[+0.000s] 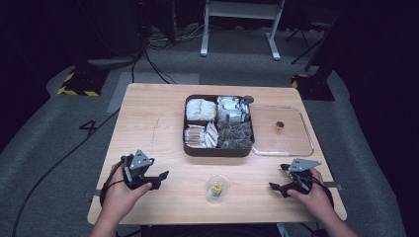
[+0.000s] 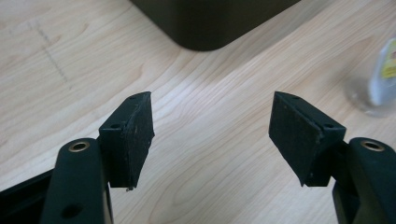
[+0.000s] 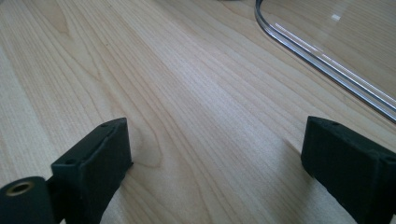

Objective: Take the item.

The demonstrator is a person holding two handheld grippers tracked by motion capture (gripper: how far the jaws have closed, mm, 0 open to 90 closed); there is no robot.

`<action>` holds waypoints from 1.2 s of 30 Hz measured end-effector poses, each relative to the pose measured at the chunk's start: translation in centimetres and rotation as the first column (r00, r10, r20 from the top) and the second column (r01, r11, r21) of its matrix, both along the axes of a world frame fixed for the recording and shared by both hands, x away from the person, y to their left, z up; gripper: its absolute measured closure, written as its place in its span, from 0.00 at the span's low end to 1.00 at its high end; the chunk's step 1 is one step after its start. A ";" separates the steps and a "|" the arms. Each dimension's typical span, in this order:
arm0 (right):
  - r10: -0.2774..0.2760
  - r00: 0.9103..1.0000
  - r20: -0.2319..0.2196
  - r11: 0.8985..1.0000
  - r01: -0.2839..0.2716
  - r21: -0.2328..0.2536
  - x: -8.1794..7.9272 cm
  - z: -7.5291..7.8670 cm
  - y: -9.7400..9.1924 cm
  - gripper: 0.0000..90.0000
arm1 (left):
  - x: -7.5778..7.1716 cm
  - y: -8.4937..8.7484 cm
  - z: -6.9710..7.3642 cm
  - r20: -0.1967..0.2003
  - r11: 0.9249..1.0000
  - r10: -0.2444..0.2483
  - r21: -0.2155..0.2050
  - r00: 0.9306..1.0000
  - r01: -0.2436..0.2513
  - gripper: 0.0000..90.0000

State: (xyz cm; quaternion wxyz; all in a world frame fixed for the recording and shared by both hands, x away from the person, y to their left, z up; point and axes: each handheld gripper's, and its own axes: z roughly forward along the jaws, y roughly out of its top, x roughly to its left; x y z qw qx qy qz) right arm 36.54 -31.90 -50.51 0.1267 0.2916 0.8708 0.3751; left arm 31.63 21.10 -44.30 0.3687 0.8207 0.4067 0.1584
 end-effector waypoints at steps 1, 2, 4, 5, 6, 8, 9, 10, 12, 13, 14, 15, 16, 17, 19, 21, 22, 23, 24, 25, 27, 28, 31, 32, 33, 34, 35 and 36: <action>0.002 1.000 -0.001 1.000 -0.002 0.000 0.0 0.0 0.0 0.09 | 0.1 0.4 -0.6 -0.010 1.000 0.011 0.007 1.000 -0.011 0.35; 0.002 1.000 -0.001 1.000 -0.002 0.000 0.0 0.0 0.0 0.09 | 0.1 0.4 -0.6 -0.010 1.000 0.011 0.007 1.000 -0.011 0.35; 0.002 1.000 -0.001 1.000 -0.002 0.000 0.0 0.0 0.0 0.09 | 0.1 0.9 -1.5 -0.029 0.999 0.030 0.022 0.999 -0.029 0.34; 0.002 1.000 -0.001 1.000 -0.002 0.000 0.0 0.0 0.0 0.09 | 0.1 0.9 -1.5 -0.029 0.999 0.030 0.022 0.999 -0.029 0.34; 0.002 1.000 0.000 1.000 -0.002 0.000 0.0 0.0 0.0 0.09 | 0.1 1.2 -2.1 -0.038 0.999 0.039 0.028 0.999 -0.038 0.34; 0.002 1.000 -0.001 1.000 -0.002 0.000 0.0 0.0 0.0 0.09 | 0.2 1.5 -2.6 -0.048 0.998 0.046 0.034 0.998 -0.045 0.33; 0.002 1.000 -0.001 1.000 -0.002 0.000 0.0 0.0 0.0 0.09 | 0.2 1.5 -2.6 -0.048 0.998 0.046 0.034 0.998 -0.045 0.33; 0.002 1.000 -0.001 1.000 -0.002 0.000 0.0 0.0 0.0 0.09 | 0.1 1.6 -2.9 -0.051 0.998 0.049 0.036 0.998 -0.047 0.33; 0.003 1.000 0.000 1.000 -0.003 0.000 0.0 0.0 0.0 0.09 | 0.1 1.9 -3.6 -0.061 0.998 0.056 0.044 0.997 -0.053 0.32; 0.002 1.000 0.000 1.000 -0.002 0.000 0.0 0.0 0.0 0.09 | 0.1 2.0 -3.8 -0.061 0.997 0.060 0.050 0.996 -0.057 0.32; 0.002 1.000 0.000 1.000 -0.002 0.000 0.0 0.0 0.0 0.09 | 0.1 2.0 -3.8 -0.061 0.997 0.060 0.050 0.996 -0.057 0.32; 0.002 1.000 -0.001 1.000 -0.002 0.000 0.0 0.0 0.0 0.09 | 0.1 2.0 -4.1 -0.065 0.997 0.063 0.054 0.996 -0.059 0.32; 0.003 1.000 -0.001 1.000 -0.003 0.000 0.0 0.0 0.0 0.09 | 0.0 2.1 -4.4 -0.066 0.996 0.069 0.058 0.995 -0.066 0.32; 0.003 1.000 -0.001 1.000 -0.003 0.000 0.0 0.0 0.0 0.09 | 0.0 2.1 -4.4 -0.066 0.996 0.069 0.058 0.995 -0.066 0.31; 0.004 1.000 0.000 1.000 -0.004 0.000 0.0 0.0 0.0 0.09 | 0.0 2.2 -4.7 -0.069 0.996 0.072 0.057 0.995 -0.068 0.31; 0.005 1.000 -0.001 1.000 -0.005 0.000 0.0 0.0 0.0 0.09 | 0.0 2.3 -5.2 -0.069 0.995 0.078 0.063 0.995 -0.074 0.30; 0.006 1.000 -0.001 1.000 -0.006 0.000 0.0 0.0 0.0 0.09 | 0.0 2.3 -5.3 -0.070 0.995 0.080 0.069 0.994 -0.075 0.30; 0.006 1.000 -0.001 1.000 -0.006 0.000 0.0 0.0 -0.1 0.09 | 0.1 2.3 -5.5 -0.069 0.994 0.082 0.082 0.994 -0.077 0.29; 0.007 1.000 -0.001 1.000 -0.007 0.000 0.0 0.0 -0.1 0.09 | 0.1 2.3 -5.5 -0.069 0.994 0.082 0.082 0.994 -0.077 0.27; 0.007 1.000 -0.001 1.000 -0.007 0.000 0.0 0.0 -0.1 0.09 | 0.1 2.3 -5.7 -0.057 0.994 0.081 0.080 0.995 -0.076 0.25; 0.007 1.000 -0.001 1.000 -0.007 0.000 0.0 0.0 -0.1 0.09 | 0.2 2.4 -5.8 -0.045 0.994 0.085 0.069 0.995 -0.082 0.25; 0.008 1.000 -0.002 1.000 -0.008 0.000 0.0 0.0 -0.1 0.09 | 0.2 2.5 -6.0 -0.037 0.995 0.082 0.064 0.996 -0.080 0.24; 0.009 1.000 -0.001 1.000 -0.009 0.000 0.0 0.0 -0.1 0.09 | 0.3 2.5 -6.2 -0.035 0.994 0.093 0.055 0.995 -0.091 0.17; 0.009 1.000 -0.002 1.000 -0.009 0.000 0.0 0.0 -0.1 0.09 | 0.3 2.5 -6.2 -0.036 0.994 0.094 0.052 0.995 -0.092 0.17; 0.009 1.000 -0.002 1.000 -0.009 0.000 0.0 0.0 -0.1 0.09 | 0.3 2.5 -6.2 -0.037 0.994 0.095 0.055 0.995 -0.093 0.17; 0.009 1.000 -0.002 1.000 -0.009 0.000 0.0 0.0 -0.1 0.09 | 0.3 2.5 -6.2 -0.037 0.994 0.096 0.054 0.995 -0.094 0.16; 0.010 1.000 -0.002 1.000 -0.010 0.000 0.0 0.0 -0.1 0.09 | 0.3 2.5 -6.2 -0.037 0.994 0.096 0.054 0.995 -0.094 0.16; 0.010 1.000 -0.002 1.000 -0.010 0.000 0.0 0.0 -0.1 0.09 | 0.3 2.5 -6.2 -0.034 0.994 0.098 0.054 0.995 -0.096 0.16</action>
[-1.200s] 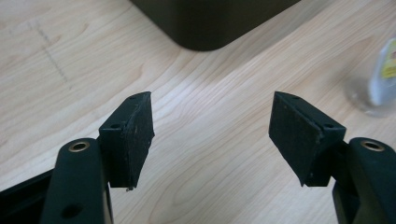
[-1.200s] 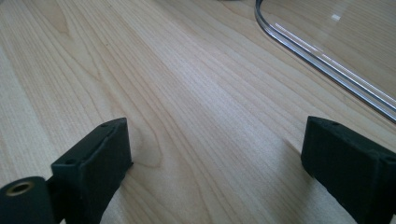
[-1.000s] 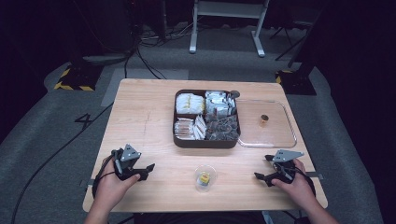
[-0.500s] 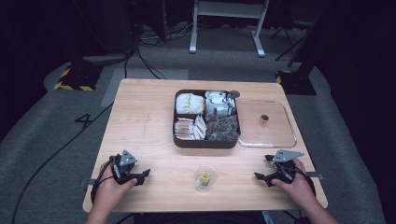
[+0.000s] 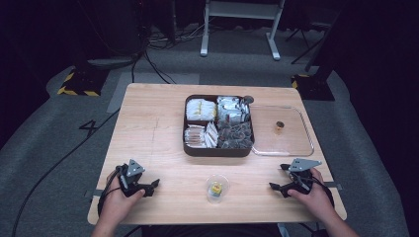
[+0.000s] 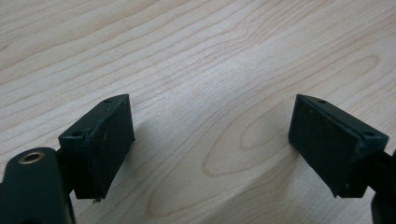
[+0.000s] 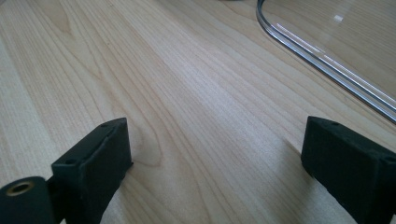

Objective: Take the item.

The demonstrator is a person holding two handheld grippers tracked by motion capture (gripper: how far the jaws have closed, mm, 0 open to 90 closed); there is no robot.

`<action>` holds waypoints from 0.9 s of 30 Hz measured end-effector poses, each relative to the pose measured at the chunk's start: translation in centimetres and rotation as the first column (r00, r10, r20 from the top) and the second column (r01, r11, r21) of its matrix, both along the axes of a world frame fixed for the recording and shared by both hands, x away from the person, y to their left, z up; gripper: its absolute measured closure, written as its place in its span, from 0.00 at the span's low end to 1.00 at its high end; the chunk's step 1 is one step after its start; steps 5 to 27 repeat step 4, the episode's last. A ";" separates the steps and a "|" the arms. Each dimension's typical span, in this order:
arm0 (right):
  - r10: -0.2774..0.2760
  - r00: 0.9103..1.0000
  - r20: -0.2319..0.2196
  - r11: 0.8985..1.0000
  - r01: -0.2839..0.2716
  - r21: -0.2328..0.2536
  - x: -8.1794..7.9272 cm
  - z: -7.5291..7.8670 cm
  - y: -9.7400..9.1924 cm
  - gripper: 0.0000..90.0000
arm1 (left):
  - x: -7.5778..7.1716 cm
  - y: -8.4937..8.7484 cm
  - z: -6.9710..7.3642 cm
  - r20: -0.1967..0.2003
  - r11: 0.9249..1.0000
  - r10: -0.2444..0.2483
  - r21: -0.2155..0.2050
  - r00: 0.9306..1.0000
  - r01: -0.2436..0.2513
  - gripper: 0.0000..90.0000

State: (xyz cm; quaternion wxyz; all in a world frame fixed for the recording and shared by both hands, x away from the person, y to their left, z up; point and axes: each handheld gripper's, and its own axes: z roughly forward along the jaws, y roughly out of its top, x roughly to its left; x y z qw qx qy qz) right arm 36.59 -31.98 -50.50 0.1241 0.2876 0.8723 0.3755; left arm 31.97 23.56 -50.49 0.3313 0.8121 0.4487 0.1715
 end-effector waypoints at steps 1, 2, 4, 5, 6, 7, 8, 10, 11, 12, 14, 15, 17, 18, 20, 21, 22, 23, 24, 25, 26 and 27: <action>0.000 1.000 0.000 1.000 0.000 0.000 0.0 0.0 0.0 0.09 | 0.0 0.0 0.0 -0.002 1.000 0.000 0.001 1.000 0.000 0.16; 0.000 1.000 0.000 1.000 0.000 0.000 0.0 0.0 0.0 0.09 | 0.0 0.0 0.0 -0.002 1.000 0.000 0.001 1.000 0.000 0.16; 0.001 1.000 0.000 1.000 -0.001 0.000 0.0 0.0 0.0 0.09 | 0.0 0.0 0.0 0.000 1.000 0.001 0.000 1.000 -0.001 0.16; 0.001 1.000 0.000 1.000 -0.001 0.000 0.0 0.0 0.0 0.09 | 0.0 0.0 0.0 0.000 1.000 0.001 0.000 1.000 -0.001 0.16; 0.001 1.000 0.000 1.000 -0.001 0.000 0.0 0.0 0.0 0.09 | 0.0 0.0 0.0 0.000 1.000 0.001 0.000 1.000 -0.001 0.16; 0.001 1.000 0.000 1.000 -0.001 0.000 0.0 0.0 0.0 0.09 | 0.0 0.0 0.0 0.000 1.000 0.001 0.000 1.000 -0.001 0.16; 0.001 1.000 0.000 1.000 -0.001 0.000 0.0 0.0 0.0 0.09 | 0.0 0.0 0.0 0.000 1.000 0.001 0.000 1.000 -0.001 0.16; 0.001 1.000 0.000 1.000 -0.001 0.000 0.0 0.0 0.0 0.09 | 0.0 0.0 0.0 0.000 1.000 0.001 0.000 1.000 -0.001 0.16; 0.001 1.000 0.000 1.000 -0.001 0.000 0.0 0.0 0.0 0.09 | 0.0 0.0 0.0 0.000 1.000 0.001 0.000 1.000 -0.001 0.16; 0.001 1.000 0.000 1.000 -0.001 0.000 0.0 0.0 0.0 0.09 | 0.0 0.0 0.0 0.000 1.000 0.001 0.000 1.000 -0.001 0.16; 0.001 1.000 0.000 1.000 -0.001 0.000 0.0 0.0 0.0 0.09 | 0.0 0.0 0.0 0.000 1.000 0.001 0.000 1.000 -0.001 0.16; 0.001 1.000 0.000 1.000 -0.001 0.000 0.0 0.0 0.0 0.09 | 0.0 0.0 0.0 0.000 1.000 0.001 0.000 1.000 -0.001 0.16; 0.001 1.000 0.000 1.000 -0.001 0.000 0.0 0.0 0.0 0.09 | 0.0 0.0 0.0 0.000 1.000 0.001 0.000 1.000 -0.001 0.16; 0.001 1.000 0.000 1.000 -0.001 0.000 0.0 0.0 0.0 0.09 | 0.0 0.0 0.0 0.000 1.000 0.001 0.000 1.000 -0.001 0.16; 0.001 1.000 0.000 1.000 -0.001 0.000 0.0 0.0 0.0 0.09 | 0.0 0.0 0.0 0.000 1.000 0.001 0.000 1.000 -0.001 0.16; 0.001 1.000 0.000 1.000 -0.001 0.000 0.0 0.0 0.0 0.09 | 0.0 0.0 0.0 0.000 1.000 0.001 0.000 1.000 -0.001 0.16; 0.001 1.000 0.000 1.000 -0.001 0.000 0.0 0.0 0.0 0.09 | 0.0 0.0 0.0 0.000 1.000 0.001 0.000 1.000 -0.001 0.16; 0.001 1.000 0.000 1.000 -0.001 0.000 0.0 0.0 0.0 0.09 | 0.0 0.0 0.0 0.000 1.000 0.001 0.000 1.000 -0.001 0.16; 0.001 1.000 0.000 1.000 -0.001 0.000 0.0 0.0 0.0 0.09 | 0.0 0.0 0.0 0.000 1.000 0.001 0.000 1.000 -0.001 0.16; 0.001 1.000 0.000 1.000 -0.001 0.000 0.0 0.0 0.0 0.09 | 0.0 0.0 0.0 0.000 1.000 0.001 0.000 1.000 -0.001 0.16; 0.001 1.000 0.000 1.000 -0.001 0.000 0.0 0.0 0.0 0.09 | 0.0 0.0 0.0 0.000 1.000 0.001 0.000 1.000 -0.001 0.16; 0.001 1.000 0.000 1.000 -0.001 0.000 0.0 0.0 0.0 0.09 | 0.0 0.0 0.0 0.000 1.000 0.001 0.000 1.000 -0.001 0.16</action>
